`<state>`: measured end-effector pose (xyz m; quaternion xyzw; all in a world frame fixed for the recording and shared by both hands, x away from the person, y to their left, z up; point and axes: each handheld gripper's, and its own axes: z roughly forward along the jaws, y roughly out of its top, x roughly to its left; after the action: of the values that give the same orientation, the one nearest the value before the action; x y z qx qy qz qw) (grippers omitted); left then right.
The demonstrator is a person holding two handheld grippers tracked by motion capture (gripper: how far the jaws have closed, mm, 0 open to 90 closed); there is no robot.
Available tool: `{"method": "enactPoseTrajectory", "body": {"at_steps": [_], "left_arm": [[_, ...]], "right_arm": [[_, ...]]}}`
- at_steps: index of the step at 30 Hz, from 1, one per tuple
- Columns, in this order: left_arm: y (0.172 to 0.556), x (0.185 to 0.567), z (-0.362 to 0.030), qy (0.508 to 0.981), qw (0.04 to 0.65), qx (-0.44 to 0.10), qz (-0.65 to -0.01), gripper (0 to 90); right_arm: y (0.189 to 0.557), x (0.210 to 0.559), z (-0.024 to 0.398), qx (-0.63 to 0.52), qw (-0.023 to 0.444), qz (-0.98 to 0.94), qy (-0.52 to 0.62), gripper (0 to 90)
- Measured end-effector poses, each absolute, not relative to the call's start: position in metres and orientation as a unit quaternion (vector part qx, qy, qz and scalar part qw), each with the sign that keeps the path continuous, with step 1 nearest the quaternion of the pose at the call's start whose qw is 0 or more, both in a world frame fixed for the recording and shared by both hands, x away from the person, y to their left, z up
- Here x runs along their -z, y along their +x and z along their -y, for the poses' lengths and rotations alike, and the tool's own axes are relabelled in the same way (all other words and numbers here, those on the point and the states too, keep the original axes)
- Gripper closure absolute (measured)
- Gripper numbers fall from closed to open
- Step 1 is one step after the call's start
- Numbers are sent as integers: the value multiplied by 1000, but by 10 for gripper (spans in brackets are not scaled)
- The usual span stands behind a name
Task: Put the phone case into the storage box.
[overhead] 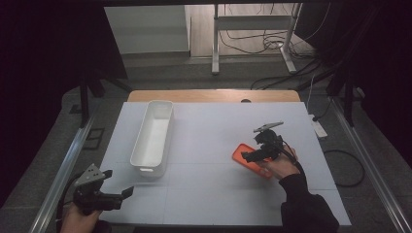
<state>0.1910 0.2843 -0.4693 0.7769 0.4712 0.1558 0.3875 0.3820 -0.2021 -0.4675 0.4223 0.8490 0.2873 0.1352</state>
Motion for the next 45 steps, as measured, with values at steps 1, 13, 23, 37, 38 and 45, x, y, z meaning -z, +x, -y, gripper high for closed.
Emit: {"method": "enactPoseTrajectory", "body": {"at_steps": [1, 13, 23, 37, 38, 45], "left_arm": [[191, 469, -284, 777, 387, -156, -471, 13], [191, 469, -283, 780, 385, -158, -468, 15], [191, 469, -282, 782, 383, -159, -466, 19], [191, 469, -281, 786, 379, -162, -461, 21], [191, 469, -280, 786, 378, -162, -461, 21], [191, 469, -280, 787, 376, -164, -462, 21]], "right_arm": [[383, 467, 201, -289, 134, -850, 420, 0], [389, 468, 194, -273, 123, -864, 404, 421], [396, 474, 190, -266, 103, -875, 391, 889], [397, 494, 182, -251, 86, -882, 389, 889], [397, 496, 180, -249, 85, -884, 387, 889], [393, 500, 173, -243, 76, -891, 376, 889]]}}
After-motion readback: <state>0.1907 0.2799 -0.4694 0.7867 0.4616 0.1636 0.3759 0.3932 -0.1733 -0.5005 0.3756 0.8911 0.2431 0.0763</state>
